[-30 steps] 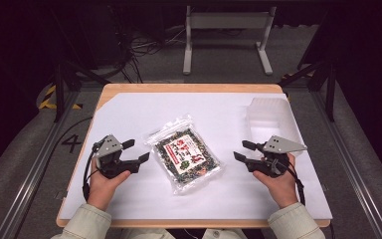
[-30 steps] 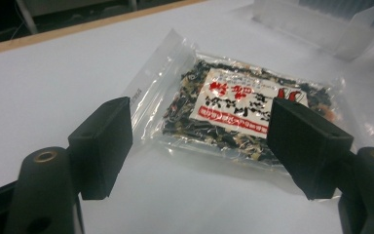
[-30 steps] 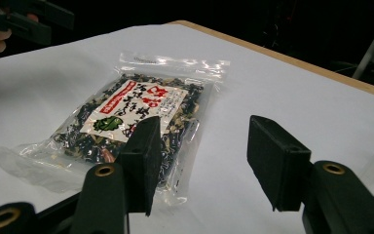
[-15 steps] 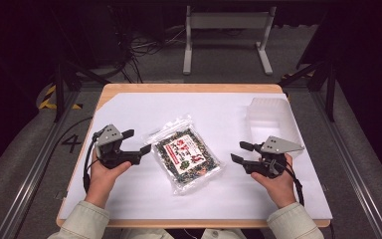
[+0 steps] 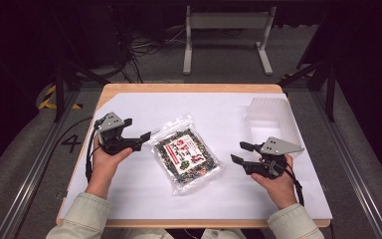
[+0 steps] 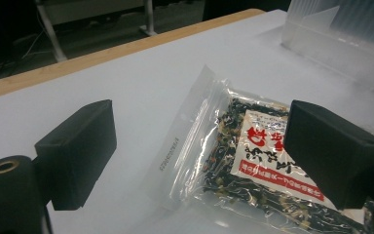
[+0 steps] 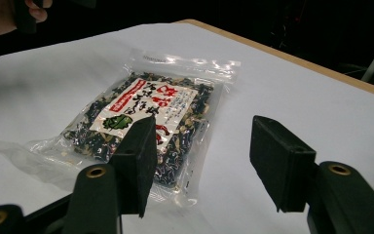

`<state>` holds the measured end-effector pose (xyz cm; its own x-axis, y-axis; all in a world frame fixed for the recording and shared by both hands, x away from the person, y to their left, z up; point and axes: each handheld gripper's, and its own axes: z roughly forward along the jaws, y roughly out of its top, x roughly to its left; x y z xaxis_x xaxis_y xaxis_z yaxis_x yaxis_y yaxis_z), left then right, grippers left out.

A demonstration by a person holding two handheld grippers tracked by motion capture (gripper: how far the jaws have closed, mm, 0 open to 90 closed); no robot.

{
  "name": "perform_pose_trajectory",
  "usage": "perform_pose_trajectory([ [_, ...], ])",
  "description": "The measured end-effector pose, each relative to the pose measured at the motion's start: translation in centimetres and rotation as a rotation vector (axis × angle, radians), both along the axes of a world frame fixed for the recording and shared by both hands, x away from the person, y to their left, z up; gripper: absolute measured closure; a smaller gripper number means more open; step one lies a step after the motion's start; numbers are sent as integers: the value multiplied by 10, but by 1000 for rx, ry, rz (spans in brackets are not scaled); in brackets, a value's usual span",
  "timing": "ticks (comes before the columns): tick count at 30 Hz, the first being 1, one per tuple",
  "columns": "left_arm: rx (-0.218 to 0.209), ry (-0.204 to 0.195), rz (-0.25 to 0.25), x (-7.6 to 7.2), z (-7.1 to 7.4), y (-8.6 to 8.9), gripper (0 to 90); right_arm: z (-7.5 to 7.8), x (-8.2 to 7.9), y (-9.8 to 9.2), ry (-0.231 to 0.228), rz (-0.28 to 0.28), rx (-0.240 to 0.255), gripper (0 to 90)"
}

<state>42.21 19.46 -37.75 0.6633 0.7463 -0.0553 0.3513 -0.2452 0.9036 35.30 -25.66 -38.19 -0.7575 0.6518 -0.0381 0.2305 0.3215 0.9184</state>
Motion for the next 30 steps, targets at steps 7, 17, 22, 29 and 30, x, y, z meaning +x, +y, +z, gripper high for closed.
perform_pose_trajectory([
  [7,-60,19,2,12,-2,5,126,-1,1,-3,10,-8,8,436],
  [17,-31,107,9,37,-29,3,83,-3,-4,-1,10,-4,-5,432],
  [22,-51,161,12,48,-41,2,79,-4,-7,-3,12,-13,-10,431],
  [29,-75,255,6,61,-58,2,87,-6,-13,-5,13,-21,-25,426],
  [30,-75,265,5,62,-60,1,97,-7,-14,-6,14,-25,-25,425],
])
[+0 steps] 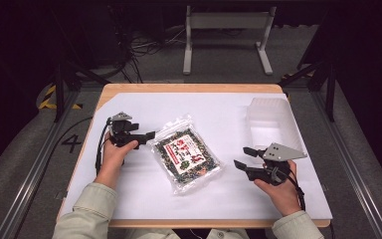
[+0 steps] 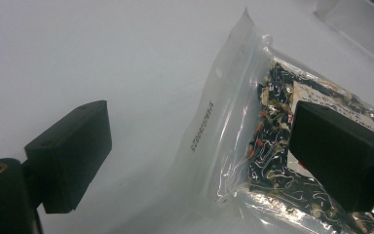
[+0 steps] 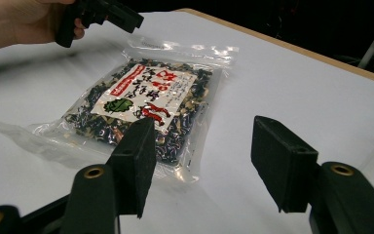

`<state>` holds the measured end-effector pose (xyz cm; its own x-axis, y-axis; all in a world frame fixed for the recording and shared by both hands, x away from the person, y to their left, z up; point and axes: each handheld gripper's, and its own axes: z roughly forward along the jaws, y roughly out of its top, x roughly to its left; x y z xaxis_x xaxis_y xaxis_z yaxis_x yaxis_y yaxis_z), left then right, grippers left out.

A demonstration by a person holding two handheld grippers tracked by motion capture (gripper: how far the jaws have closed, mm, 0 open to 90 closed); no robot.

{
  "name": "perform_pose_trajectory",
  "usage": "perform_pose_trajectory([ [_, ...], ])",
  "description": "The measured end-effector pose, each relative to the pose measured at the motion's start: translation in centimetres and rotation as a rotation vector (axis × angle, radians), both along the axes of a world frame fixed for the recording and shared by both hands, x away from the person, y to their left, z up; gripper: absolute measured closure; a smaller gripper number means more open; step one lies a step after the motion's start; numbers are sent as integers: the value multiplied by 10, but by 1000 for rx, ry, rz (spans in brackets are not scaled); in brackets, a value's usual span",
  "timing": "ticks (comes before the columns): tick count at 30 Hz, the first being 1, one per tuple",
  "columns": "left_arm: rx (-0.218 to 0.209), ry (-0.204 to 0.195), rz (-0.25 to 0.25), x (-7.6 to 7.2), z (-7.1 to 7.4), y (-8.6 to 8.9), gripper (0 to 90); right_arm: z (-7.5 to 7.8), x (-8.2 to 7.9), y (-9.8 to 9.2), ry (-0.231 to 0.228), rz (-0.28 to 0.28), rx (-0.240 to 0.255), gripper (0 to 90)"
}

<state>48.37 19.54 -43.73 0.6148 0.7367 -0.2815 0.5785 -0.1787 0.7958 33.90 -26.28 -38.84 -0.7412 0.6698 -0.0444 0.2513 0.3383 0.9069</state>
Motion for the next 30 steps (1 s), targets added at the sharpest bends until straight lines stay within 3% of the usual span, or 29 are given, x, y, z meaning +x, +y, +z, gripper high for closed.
perform_pose_trajectory([
  [8,19,50,-26,1,-5,-4,151,0,-1,-1,0,0,1,422],
  [11,40,100,-35,1,-6,-4,191,-1,-1,0,2,4,0,422],
  [13,29,123,-38,1,-8,-4,194,-1,0,1,3,6,0,420],
  [19,18,140,-46,2,-9,-4,205,-1,0,2,12,15,7,415],
  [26,12,143,-88,1,-9,-6,249,-2,1,2,20,24,14,406],
  [28,-10,163,-108,1,-10,-6,258,-2,1,2,21,25,16,406],
  [30,1,161,-113,0,-9,-6,303,-1,2,2,28,32,43,405],
])
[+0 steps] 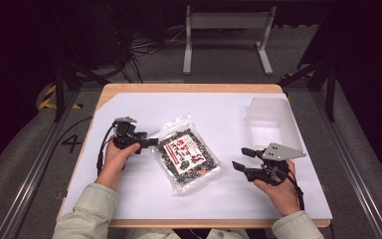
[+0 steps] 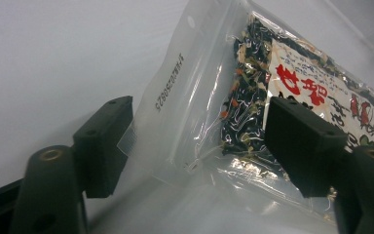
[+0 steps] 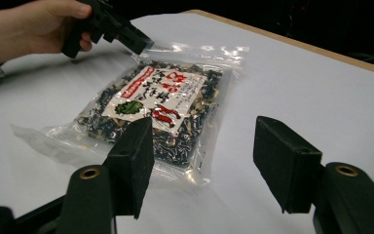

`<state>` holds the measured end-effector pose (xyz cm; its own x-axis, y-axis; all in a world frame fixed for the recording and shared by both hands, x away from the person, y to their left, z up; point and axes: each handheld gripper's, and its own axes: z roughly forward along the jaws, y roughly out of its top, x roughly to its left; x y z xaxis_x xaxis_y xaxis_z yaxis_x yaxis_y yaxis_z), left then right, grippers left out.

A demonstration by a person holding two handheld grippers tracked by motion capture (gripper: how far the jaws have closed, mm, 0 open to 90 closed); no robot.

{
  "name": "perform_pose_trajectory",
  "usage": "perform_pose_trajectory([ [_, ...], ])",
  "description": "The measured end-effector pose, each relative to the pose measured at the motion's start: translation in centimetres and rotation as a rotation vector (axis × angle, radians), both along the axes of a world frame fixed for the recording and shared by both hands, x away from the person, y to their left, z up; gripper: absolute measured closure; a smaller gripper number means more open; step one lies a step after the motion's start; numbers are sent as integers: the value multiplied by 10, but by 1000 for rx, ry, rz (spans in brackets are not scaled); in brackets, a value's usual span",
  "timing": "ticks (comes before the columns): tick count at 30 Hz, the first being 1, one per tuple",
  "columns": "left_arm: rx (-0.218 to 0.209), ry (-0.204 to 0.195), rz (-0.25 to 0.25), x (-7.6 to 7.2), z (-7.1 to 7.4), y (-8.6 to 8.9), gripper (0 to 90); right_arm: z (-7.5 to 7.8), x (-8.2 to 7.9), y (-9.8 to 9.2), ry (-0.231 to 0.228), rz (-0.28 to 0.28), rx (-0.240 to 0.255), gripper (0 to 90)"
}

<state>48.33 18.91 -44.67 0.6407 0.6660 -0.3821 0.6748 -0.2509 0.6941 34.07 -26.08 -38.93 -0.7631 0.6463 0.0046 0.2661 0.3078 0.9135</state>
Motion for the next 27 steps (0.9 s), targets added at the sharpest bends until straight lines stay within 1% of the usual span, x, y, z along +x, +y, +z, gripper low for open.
perform_pose_trajectory([
  [1,8,-5,-4,0,0,0,328,1,0,0,-1,1,7,405],
  [2,10,0,-5,-1,1,0,341,1,0,0,-3,2,8,405],
  [4,29,-2,-11,-2,1,-1,408,1,0,0,-3,3,9,404],
  [5,35,-3,-13,-2,1,-1,421,1,0,0,-3,2,5,404],
  [8,95,-14,-23,-3,0,-5,436,1,0,0,2,2,4,401],
  [11,103,-18,-20,-3,1,-5,464,1,0,1,1,2,1,398],
  [12,117,-25,-14,-4,1,-5,492,1,0,1,1,3,2,397],
  [13,117,-24,-14,-4,1,-5,534,1,0,2,2,3,2,396],
  [15,138,-30,-11,-5,2,-5,596,1,0,2,2,3,1,395],
  [17,161,-32,-19,-6,3,-7,624,1,1,2,4,4,-2,395],
  [18,172,-42,-24,-7,3,-9,637,1,1,2,4,5,-2,394],
  [19,179,-39,-30,-8,3,-10,649,1,1,3,5,6,-2,394],
  [20,199,-44,-37,-8,4,-11,654,1,1,3,4,6,-2,394],
  [21,206,-39,-38,-9,5,-12,664,1,1,3,3,7,-3,394],
  [24,210,-44,-36,-10,5,-12,707,1,1,4,3,7,-5,394],
  [26,216,-55,-31,-11,6,-13,784,1,1,4,3,9,-5,393],
  [27,237,-64,-32,-10,6,-13,887,1,1,4,3,10,-4,394],
])
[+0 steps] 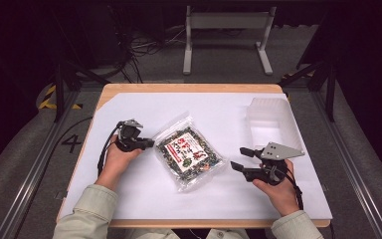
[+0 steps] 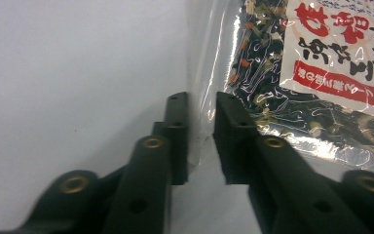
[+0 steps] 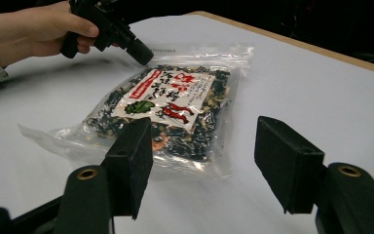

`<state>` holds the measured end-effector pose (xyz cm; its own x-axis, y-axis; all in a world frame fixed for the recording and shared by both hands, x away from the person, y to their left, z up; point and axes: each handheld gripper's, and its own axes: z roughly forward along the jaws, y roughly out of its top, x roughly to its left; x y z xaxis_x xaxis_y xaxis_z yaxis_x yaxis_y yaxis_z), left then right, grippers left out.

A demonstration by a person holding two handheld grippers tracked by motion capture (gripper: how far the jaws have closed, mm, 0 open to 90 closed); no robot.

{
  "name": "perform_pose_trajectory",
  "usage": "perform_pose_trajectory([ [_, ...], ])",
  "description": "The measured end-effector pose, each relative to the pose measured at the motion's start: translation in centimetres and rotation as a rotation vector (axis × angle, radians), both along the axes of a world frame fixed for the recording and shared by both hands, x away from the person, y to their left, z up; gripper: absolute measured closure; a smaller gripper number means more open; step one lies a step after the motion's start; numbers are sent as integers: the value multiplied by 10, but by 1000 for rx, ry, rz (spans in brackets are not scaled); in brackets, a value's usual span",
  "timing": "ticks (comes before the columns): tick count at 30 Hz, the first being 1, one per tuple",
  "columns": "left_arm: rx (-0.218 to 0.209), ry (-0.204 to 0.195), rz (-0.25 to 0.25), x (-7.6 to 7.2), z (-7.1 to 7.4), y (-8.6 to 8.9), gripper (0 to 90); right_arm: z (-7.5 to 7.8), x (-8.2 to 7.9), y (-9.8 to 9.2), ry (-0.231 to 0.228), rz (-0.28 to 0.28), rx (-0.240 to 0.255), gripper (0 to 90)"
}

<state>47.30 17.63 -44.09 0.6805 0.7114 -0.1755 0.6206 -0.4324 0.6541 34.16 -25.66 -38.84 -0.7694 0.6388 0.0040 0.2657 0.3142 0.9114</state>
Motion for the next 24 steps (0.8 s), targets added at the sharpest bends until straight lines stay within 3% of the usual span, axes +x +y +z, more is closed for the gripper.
perform_pose_trajectory([
  [8,-21,-3,-6,-2,2,-1,891,1,0,-1,0,-4,0,393],
  [14,-48,-40,-8,-5,8,-1,892,1,0,-2,-5,-8,-2,396],
  [19,-142,-95,-7,-12,25,5,894,2,0,-3,-6,-14,-1,400],
  [24,-253,-138,-41,-24,45,10,894,3,0,-3,-8,-18,-3,407],
])
